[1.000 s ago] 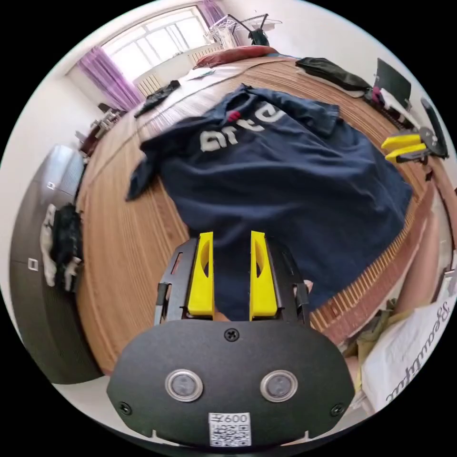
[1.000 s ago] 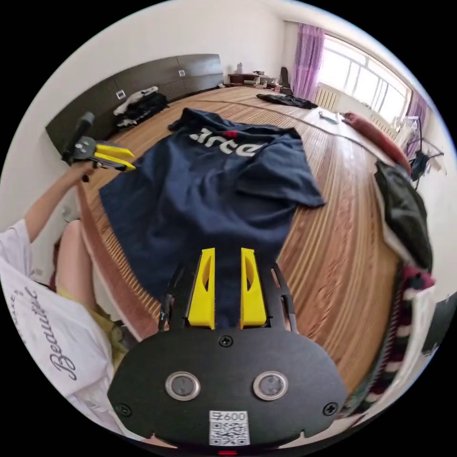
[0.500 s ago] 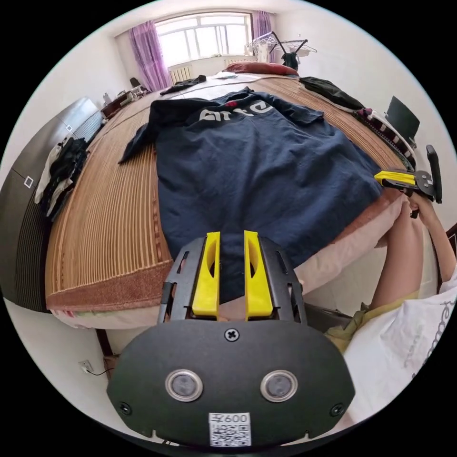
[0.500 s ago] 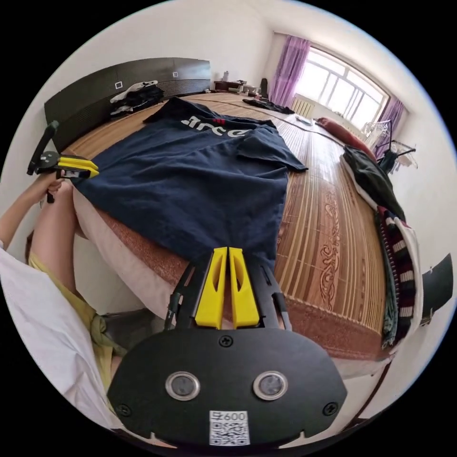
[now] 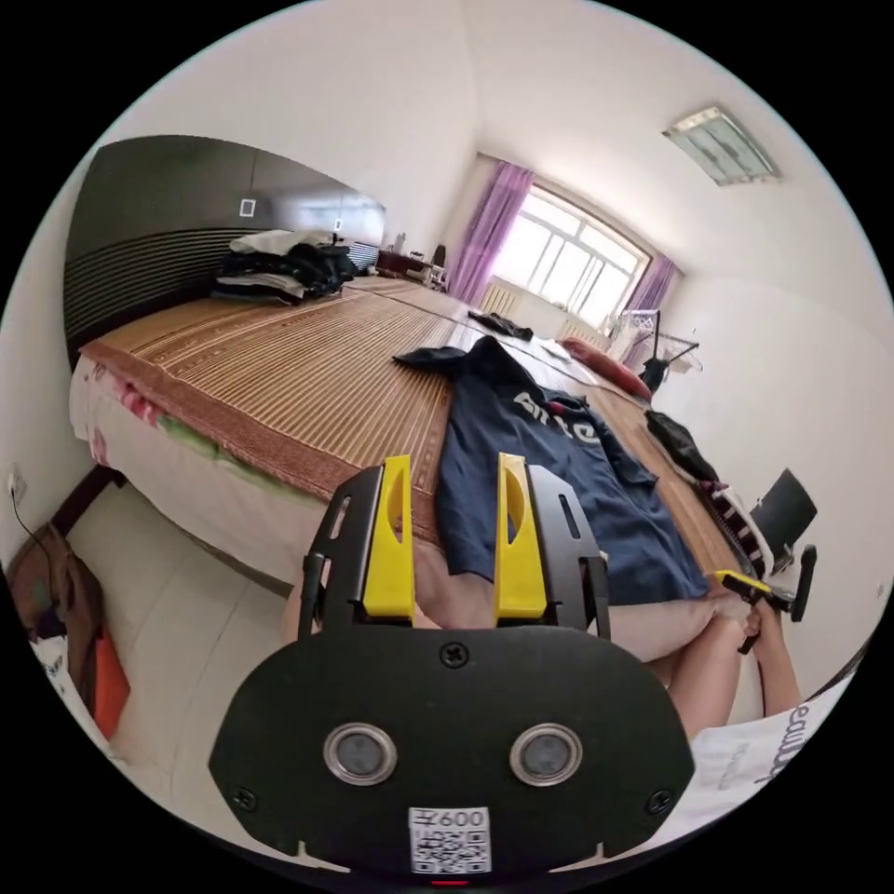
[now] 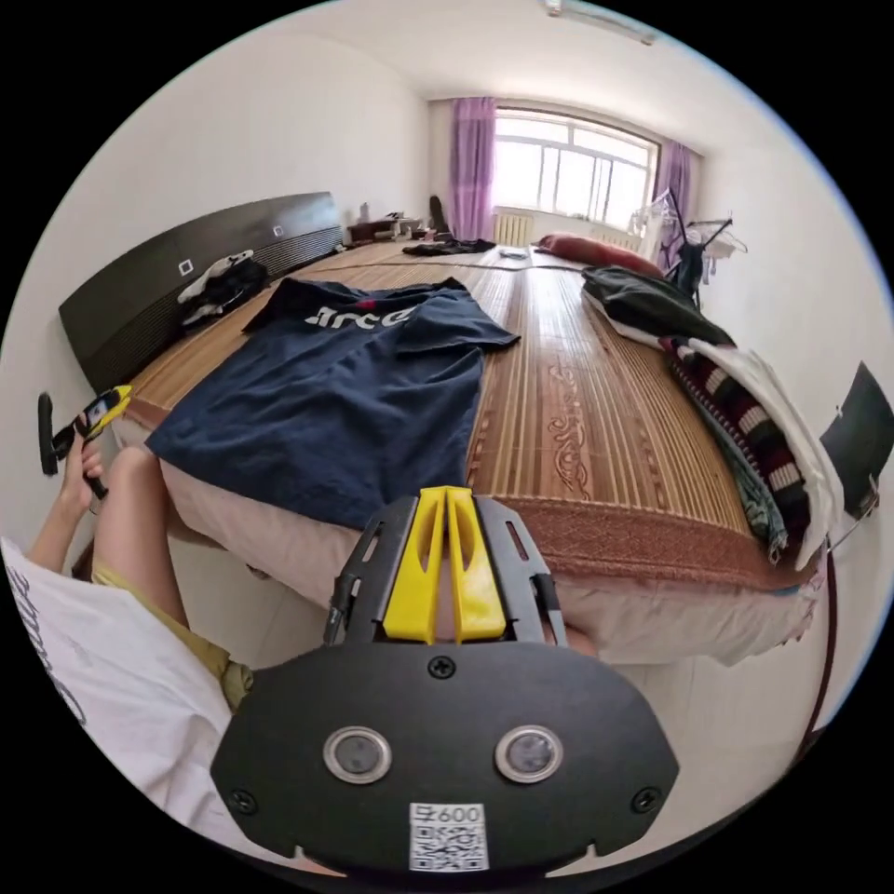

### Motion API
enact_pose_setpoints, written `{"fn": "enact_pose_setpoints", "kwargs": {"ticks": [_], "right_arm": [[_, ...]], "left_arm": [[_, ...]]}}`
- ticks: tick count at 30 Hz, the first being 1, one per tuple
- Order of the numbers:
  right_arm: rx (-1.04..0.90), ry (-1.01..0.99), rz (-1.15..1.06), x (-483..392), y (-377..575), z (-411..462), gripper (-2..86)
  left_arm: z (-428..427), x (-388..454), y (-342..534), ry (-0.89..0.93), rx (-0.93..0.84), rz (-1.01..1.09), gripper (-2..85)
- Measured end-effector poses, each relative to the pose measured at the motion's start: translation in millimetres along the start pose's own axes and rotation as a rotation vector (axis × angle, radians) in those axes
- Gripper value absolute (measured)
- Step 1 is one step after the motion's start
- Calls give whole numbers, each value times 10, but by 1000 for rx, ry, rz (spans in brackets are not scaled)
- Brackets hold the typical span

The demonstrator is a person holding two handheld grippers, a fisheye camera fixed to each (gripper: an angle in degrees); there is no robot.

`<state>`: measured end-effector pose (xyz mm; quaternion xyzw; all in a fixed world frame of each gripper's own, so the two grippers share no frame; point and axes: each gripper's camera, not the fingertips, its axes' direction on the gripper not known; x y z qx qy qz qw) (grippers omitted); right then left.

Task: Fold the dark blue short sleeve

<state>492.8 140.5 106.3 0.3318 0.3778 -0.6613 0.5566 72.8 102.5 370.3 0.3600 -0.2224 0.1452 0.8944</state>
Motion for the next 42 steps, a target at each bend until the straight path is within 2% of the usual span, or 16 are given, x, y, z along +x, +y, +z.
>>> {"fn": "enact_pose_setpoints", "kwargs": {"ticks": [2,4,9,12,14,17,20,24,28,31,33,35,36,37,40,42], "right_arm": [[-109,-49,75,144,-58,274,3],[-100,-90,115,195,-29,397,14],[-73,-112,170,176,112,684,12],[-63,-148,219,229,215,789,-4],[-14,-337,365,456,341,825,-7],[81,-500,440,603,448,727,-8],[124,-431,400,603,471,548,-8],[141,-442,398,781,533,556,-8],[188,-657,643,1282,964,955,-8],[214,-669,752,1517,1326,1151,-9],[311,-839,948,1775,1711,1349,-9],[508,-1128,1239,1885,2304,1779,-8],[529,-1168,1273,1874,2386,1859,-8],[534,-1134,1246,1876,2400,1825,-8],[465,-988,1154,1924,2312,1685,-8],[443,-955,1149,1962,2335,1702,-8]], "left_arm": [[13,-184,52,20,-49,-68,128],[49,-385,238,33,-95,-168,127],[95,-528,934,100,-44,-372,124],[143,-389,1017,94,-87,-302,123],[162,-223,997,38,-102,-208,123],[281,115,1024,6,-143,-24,125],[415,417,1112,-11,-162,101,125],[666,521,1230,25,-204,97,127],[783,350,1292,58,-226,7,129],[740,149,1292,73,-202,-99,132],[659,-58,1251,86,-145,-151,135],[617,-251,1163,45,-125,-153,136],[619,-422,1097,45,-126,-184,138],[641,-513,1060,78,-137,-199,138],[1012,-947,963,455,-287,-303,148],[1235,-1033,1029,531,-362,-332,141]]}}
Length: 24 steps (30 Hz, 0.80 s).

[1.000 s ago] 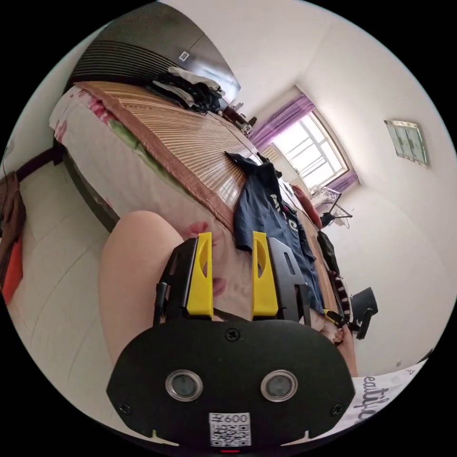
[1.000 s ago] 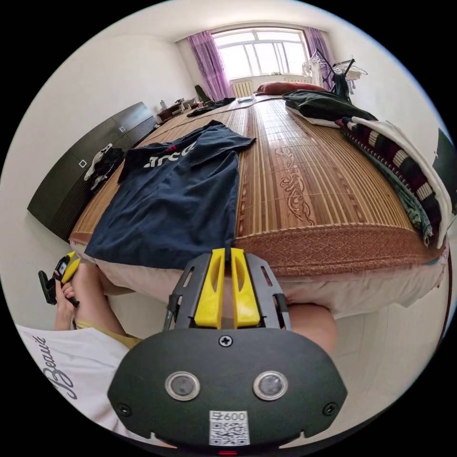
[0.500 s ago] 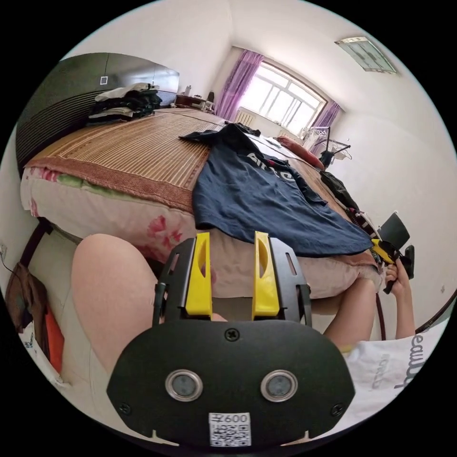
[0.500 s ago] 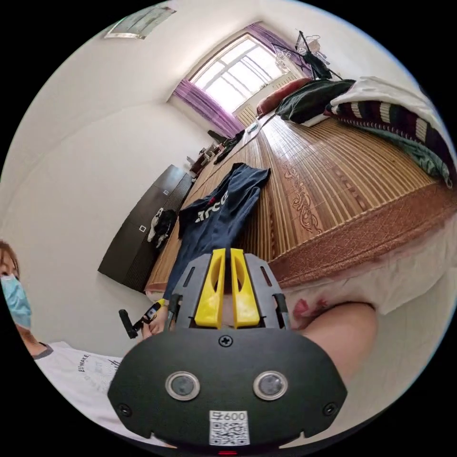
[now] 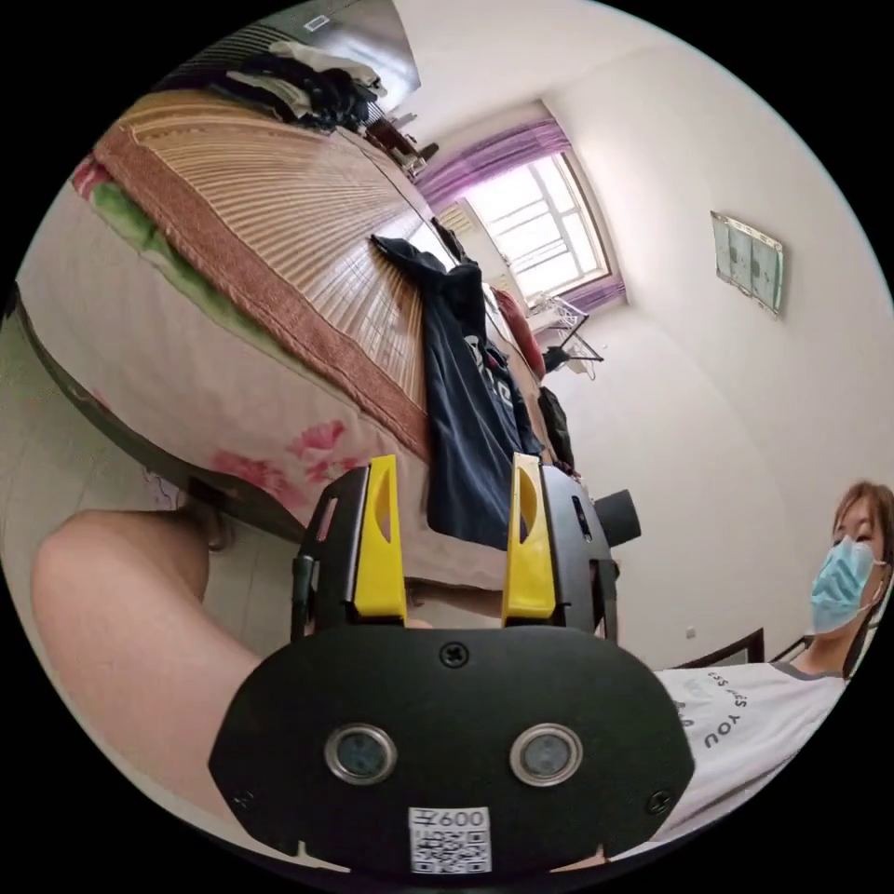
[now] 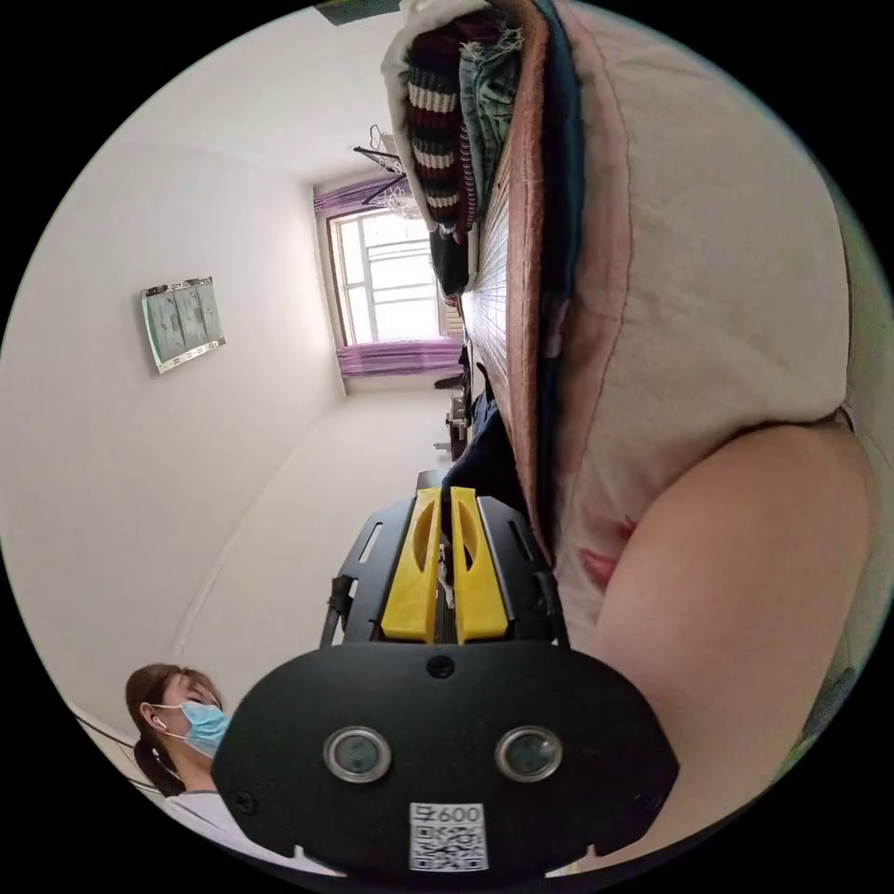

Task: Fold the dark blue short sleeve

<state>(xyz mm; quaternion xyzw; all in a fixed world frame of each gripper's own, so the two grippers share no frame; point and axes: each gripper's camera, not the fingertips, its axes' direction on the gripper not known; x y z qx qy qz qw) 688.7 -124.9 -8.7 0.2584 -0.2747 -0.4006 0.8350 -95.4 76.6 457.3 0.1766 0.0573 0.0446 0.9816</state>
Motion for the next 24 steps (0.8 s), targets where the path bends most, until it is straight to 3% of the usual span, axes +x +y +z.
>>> {"fn": "enact_pose_setpoints", "kwargs": {"ticks": [2,6,10,14,17,20,24], "right_arm": [[-8,38,-12,70,11,-6,-8],[-15,76,-22,165,43,-16,-8],[-22,67,-18,192,73,16,-8],[-99,155,-127,-48,144,176,-8],[-143,221,-211,-226,216,293,-8],[-84,285,-242,-354,216,214,-8],[-32,361,-283,-467,161,119,-8]], "left_arm": [[239,-145,-25,50,-127,-12,125],[643,-360,24,156,-170,-43,101],[794,-314,26,183,-158,20,31],[230,55,-131,195,-34,79,25],[-129,738,-292,103,4,227,35],[-219,1299,-346,164,67,474,99],[200,996,-470,23,-144,344,138]]}}
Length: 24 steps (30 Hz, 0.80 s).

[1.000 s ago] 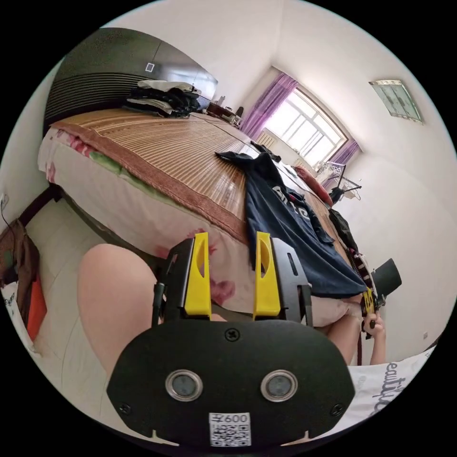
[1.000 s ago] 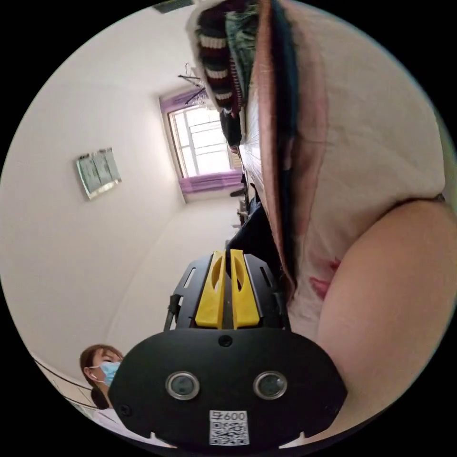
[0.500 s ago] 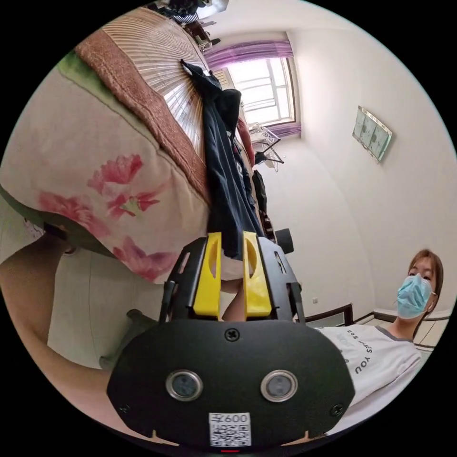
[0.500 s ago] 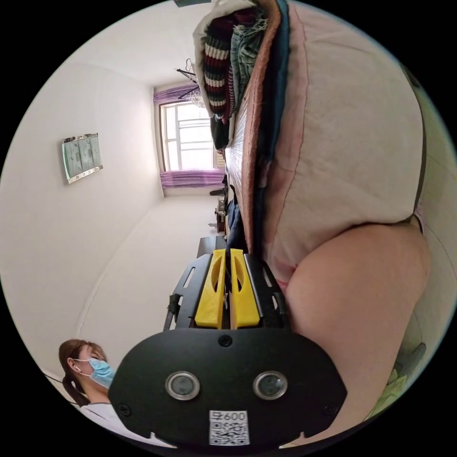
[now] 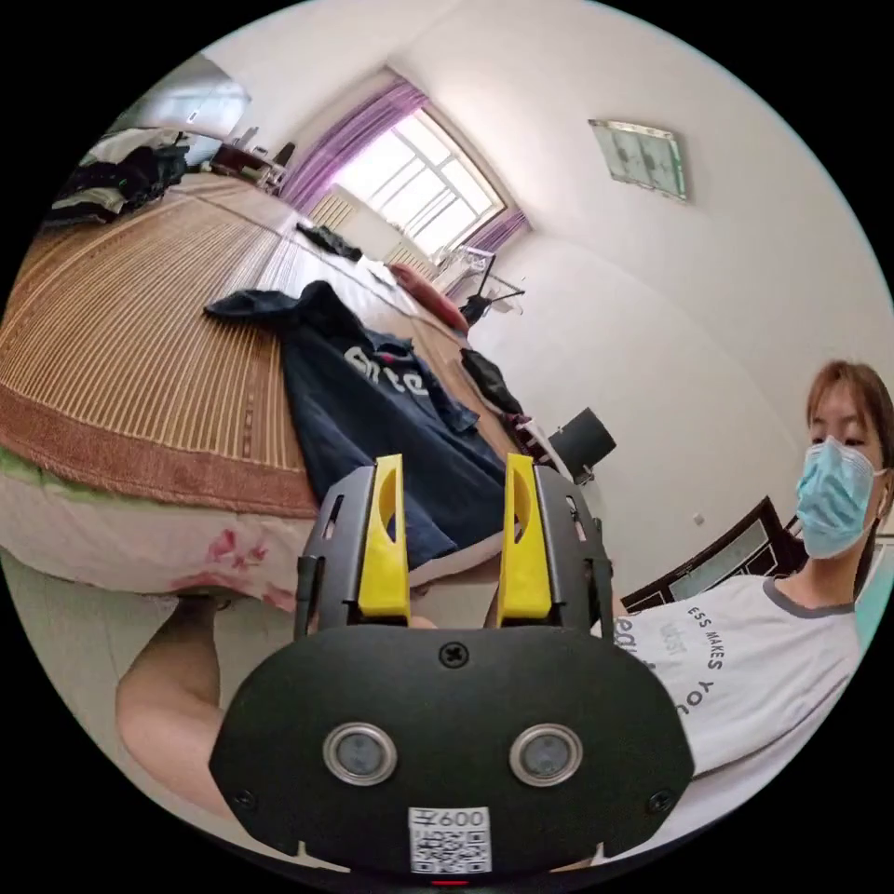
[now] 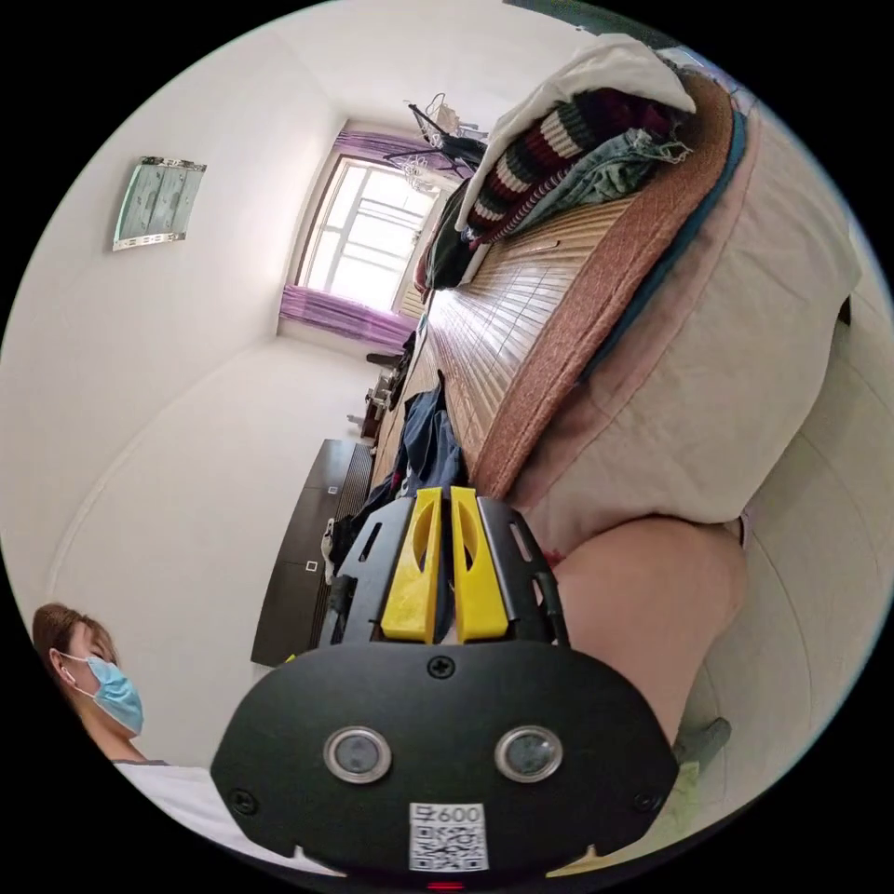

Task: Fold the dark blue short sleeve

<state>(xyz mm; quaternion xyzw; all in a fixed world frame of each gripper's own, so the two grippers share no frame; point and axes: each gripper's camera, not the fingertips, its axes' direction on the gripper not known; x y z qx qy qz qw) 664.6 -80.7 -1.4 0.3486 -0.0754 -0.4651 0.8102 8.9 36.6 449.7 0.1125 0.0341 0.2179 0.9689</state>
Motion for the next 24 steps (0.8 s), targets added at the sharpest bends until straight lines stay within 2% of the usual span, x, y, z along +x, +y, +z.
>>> {"fn": "enact_pose_setpoints", "kwargs": {"ticks": [4,9,11,14,18,21,24], "right_arm": [[-24,50,-17,32,-32,17,-8],[-19,1,-12,80,-47,-35,-8],[-16,-4,-21,22,-65,-73,-8],[-13,-12,-11,-37,-97,-119,-8],[-3,-56,11,-88,-130,-193,-8],[0,-18,-21,-280,-163,-234,-8],[-2,-13,-15,-410,-214,-271,-8]], "left_arm": [[454,-415,470,-155,-128,-158,140],[580,-801,846,-18,-29,-295,131],[604,-858,858,-6,-14,-276,124],[792,-914,794,-68,-133,-239,113],[1007,-847,800,-104,-234,-221,44],[746,-667,824,-42,-181,-185,35],[297,-422,910,-40,-51,-80,32]]}}
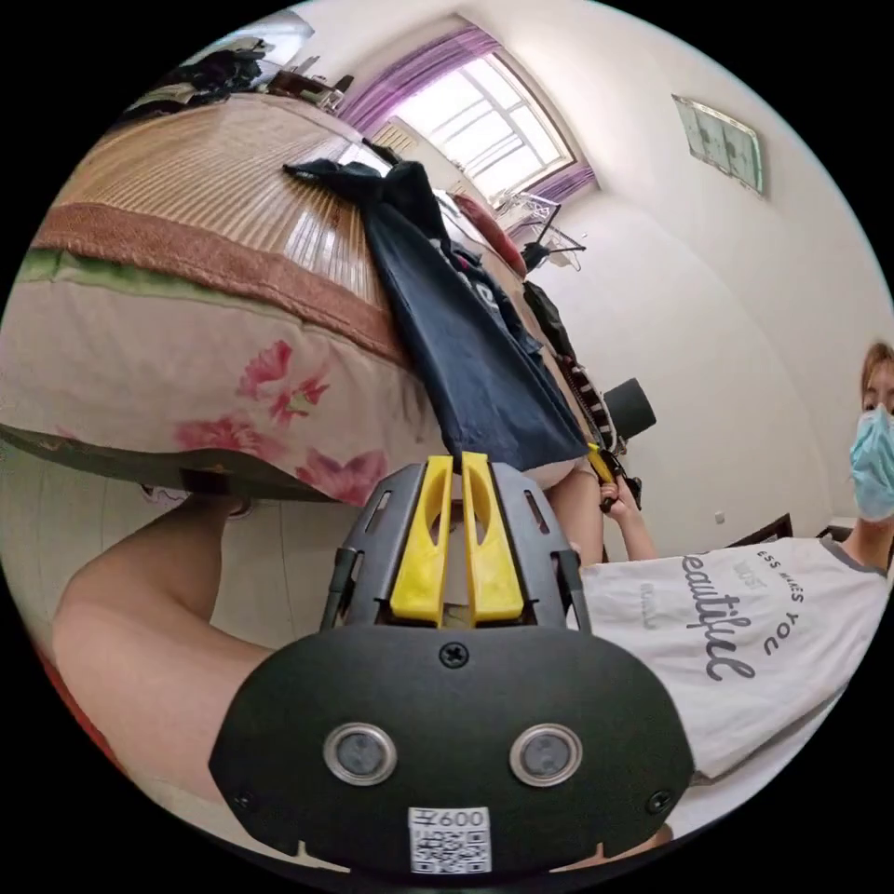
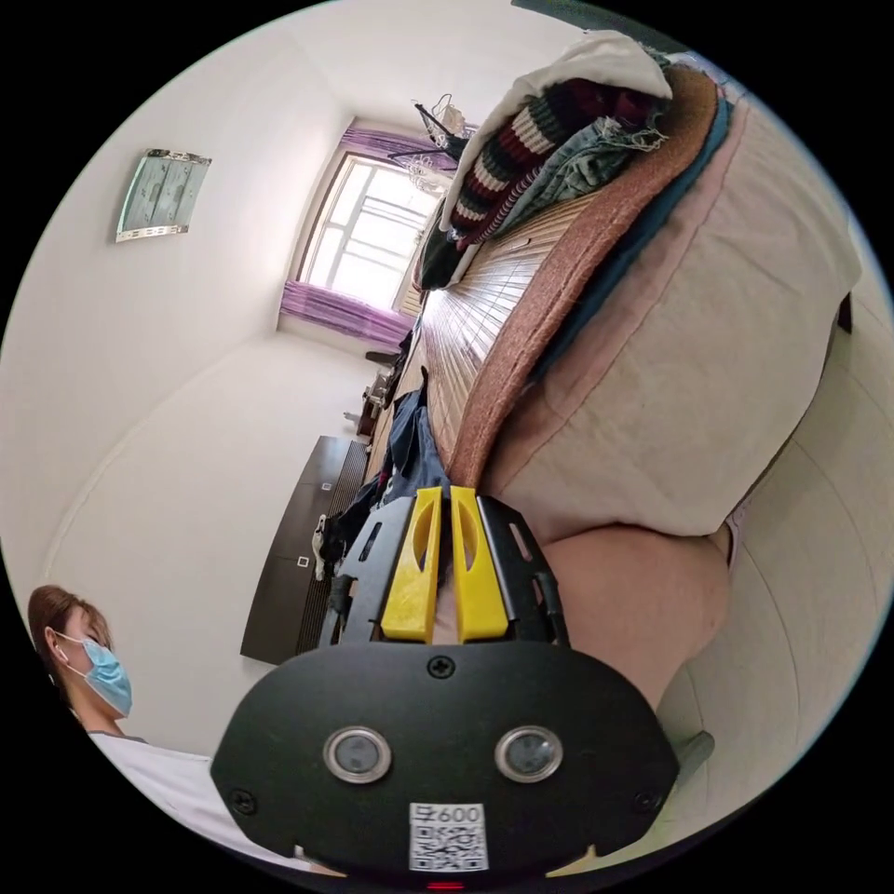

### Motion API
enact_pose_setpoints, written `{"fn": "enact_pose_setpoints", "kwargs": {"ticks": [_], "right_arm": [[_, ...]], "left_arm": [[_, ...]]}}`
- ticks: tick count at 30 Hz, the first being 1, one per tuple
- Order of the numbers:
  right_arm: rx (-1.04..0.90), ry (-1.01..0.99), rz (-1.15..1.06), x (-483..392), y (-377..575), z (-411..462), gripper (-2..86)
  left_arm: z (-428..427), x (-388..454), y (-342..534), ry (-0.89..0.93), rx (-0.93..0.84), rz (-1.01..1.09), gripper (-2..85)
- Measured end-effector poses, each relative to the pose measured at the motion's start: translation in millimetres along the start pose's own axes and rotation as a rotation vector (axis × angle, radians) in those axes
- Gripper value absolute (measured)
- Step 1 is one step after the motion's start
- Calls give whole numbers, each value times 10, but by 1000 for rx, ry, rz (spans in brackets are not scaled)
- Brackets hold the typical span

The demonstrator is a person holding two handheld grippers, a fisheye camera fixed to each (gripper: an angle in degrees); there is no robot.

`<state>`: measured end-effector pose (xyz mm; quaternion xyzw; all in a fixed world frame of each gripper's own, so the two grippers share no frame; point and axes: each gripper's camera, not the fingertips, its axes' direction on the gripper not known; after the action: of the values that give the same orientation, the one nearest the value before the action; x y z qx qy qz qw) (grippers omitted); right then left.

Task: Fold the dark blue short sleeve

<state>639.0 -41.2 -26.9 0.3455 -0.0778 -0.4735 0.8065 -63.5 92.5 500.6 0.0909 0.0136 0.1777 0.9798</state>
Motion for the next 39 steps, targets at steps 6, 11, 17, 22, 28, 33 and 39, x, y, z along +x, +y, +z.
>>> {"fn": "enact_pose_setpoints", "kwargs": {"ticks": [6,11,17,22,28,33,39], "right_arm": [[32,16,-54,-442,-30,-109,-8],[332,469,-596,-2183,650,-320,-5],[108,296,-1534,-3991,2380,593,48],[-255,-86,-1717,-4861,3533,1370,148],[-262,44,-1946,-5362,4114,1975,50],[-299,71,-1963,-5653,4023,1888,-2],[-298,123,-2036,-5868,4053,1722,-8]], "left_arm": [[-197,5,100,187,78,-57,27],[-168,68,77,315,139,-125,20],[-113,213,38,407,172,-207,18],[-95,383,54,376,169,-247,17],[-95,489,183,356,204,-297,22],[-72,528,233,410,182,-272,44],[-189,848,222,173,132,-249,94]]}}
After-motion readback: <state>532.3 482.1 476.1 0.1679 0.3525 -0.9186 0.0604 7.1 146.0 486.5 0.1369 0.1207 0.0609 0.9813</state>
